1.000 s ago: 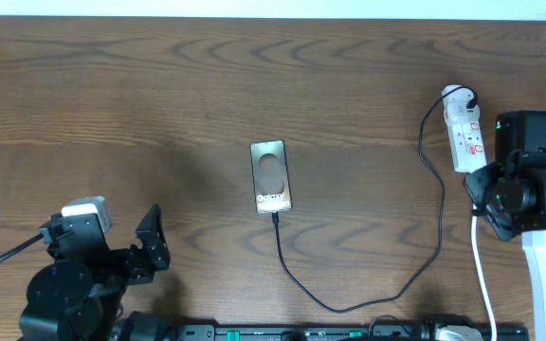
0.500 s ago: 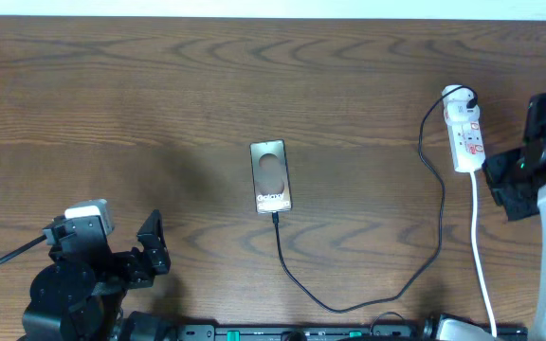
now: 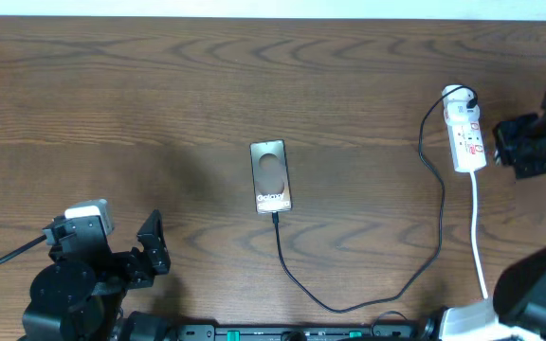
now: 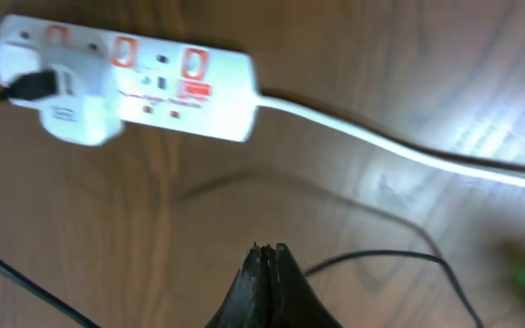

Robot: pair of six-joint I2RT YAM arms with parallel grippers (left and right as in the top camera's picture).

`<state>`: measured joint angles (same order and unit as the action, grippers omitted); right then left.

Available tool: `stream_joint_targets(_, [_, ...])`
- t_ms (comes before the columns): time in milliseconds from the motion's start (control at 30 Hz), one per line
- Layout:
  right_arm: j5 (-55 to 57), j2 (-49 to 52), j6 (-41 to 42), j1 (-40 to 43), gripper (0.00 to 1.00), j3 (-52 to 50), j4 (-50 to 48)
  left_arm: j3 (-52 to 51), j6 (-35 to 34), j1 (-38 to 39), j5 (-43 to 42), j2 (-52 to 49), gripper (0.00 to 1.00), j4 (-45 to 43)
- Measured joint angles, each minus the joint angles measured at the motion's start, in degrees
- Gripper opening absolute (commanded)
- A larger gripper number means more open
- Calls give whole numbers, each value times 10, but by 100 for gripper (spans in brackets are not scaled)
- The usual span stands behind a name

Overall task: Plug charger to phone and switch on socket
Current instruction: 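Press the power strip's orange switch down with the right gripper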

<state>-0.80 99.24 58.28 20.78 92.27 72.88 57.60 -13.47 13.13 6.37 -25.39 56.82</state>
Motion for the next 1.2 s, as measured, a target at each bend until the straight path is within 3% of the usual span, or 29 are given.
stream_joint_targets(467, [-65,182,0,19,1,138,-10,0,0,0,0,0,93,0])
stream_joint_targets(900, [-128,286,0,29,1,150,-92,0,0,0,0,0,93,0])
stream_joint_targets(1200, [-138,298,0,32,1,151,-129,0,0,0,0,0,93,0])
